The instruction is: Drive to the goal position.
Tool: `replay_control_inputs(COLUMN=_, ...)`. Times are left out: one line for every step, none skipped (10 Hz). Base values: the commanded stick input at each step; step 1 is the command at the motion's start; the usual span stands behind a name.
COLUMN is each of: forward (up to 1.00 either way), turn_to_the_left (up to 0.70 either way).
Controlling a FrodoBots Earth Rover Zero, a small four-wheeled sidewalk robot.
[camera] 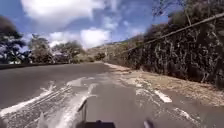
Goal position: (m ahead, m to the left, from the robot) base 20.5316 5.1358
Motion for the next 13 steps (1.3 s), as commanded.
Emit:
replay_control_inputs(forward=0.63, turn_to_the_left=0.00)
replay_control_inputs(forward=0.63, turn_to_the_left=0.00)
replay_control_inputs(forward=0.63, turn_to_the_left=0.00)
replay_control_inputs(forward=0.63, turn_to_the_left=0.00)
replay_control_inputs(forward=0.63, turn_to_the_left=0.00)
replay_control_inputs(forward=0.63, turn_to_the_left=0.00)
replay_control_inputs(forward=0.63, turn_to_the_left=0.00)
replay_control_inputs(forward=0.63, turn_to_the_left=0.00)
replay_control_inputs(forward=0.63, turn_to_the_left=0.00)
replay_control_inputs(forward=0.63, turn_to_the_left=0.00)
replay_control_inputs(forward=0.63, turn_to_the_left=0.00)
replay_control_inputs(forward=0.63, turn_to_the_left=0.00)
replay_control_inputs(forward=0.63, turn_to_the_left=0.00)
